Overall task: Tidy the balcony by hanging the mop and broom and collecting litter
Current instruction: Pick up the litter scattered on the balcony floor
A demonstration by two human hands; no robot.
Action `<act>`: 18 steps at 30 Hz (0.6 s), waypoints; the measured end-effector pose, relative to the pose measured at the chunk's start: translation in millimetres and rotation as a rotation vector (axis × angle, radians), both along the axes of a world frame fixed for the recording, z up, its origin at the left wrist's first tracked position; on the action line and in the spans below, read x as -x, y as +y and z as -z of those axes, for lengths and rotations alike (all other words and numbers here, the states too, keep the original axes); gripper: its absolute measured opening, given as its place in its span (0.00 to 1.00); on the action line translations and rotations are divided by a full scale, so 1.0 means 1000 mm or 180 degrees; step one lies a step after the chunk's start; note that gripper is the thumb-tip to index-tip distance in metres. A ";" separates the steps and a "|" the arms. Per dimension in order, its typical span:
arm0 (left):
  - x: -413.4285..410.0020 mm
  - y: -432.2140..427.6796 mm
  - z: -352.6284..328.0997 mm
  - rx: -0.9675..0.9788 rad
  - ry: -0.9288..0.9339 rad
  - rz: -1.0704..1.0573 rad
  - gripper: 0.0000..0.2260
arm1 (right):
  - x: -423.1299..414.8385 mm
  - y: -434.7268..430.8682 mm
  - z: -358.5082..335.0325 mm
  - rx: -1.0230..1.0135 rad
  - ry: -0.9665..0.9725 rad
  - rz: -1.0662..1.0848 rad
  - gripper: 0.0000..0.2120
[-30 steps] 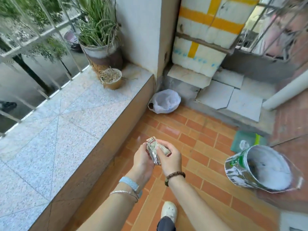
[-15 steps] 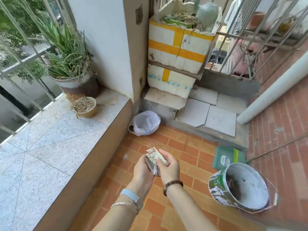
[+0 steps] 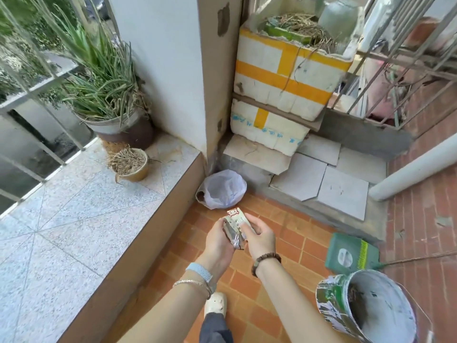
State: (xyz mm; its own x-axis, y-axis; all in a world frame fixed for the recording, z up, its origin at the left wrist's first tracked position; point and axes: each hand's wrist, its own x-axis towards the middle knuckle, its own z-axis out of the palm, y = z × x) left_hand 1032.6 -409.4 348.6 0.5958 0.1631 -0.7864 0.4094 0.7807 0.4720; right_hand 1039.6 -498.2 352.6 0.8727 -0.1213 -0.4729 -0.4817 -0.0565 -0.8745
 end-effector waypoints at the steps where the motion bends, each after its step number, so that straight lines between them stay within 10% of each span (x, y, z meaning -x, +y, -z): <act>1: -0.011 0.006 0.001 -0.0021 -0.0029 0.0039 0.14 | -0.011 0.003 0.000 -0.0018 -0.0007 -0.0031 0.13; 18: -0.167 0.035 0.072 0.0013 0.0265 -0.0184 0.15 | -0.181 0.022 0.070 -0.0106 0.0315 -0.0547 0.11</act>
State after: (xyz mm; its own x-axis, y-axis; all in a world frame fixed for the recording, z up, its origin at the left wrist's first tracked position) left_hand 1199.8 -374.3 276.8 0.5181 0.1919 -0.8335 0.4013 0.8060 0.4351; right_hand 1220.3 -475.8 282.3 0.8283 0.0425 -0.5587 -0.5512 -0.1173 -0.8261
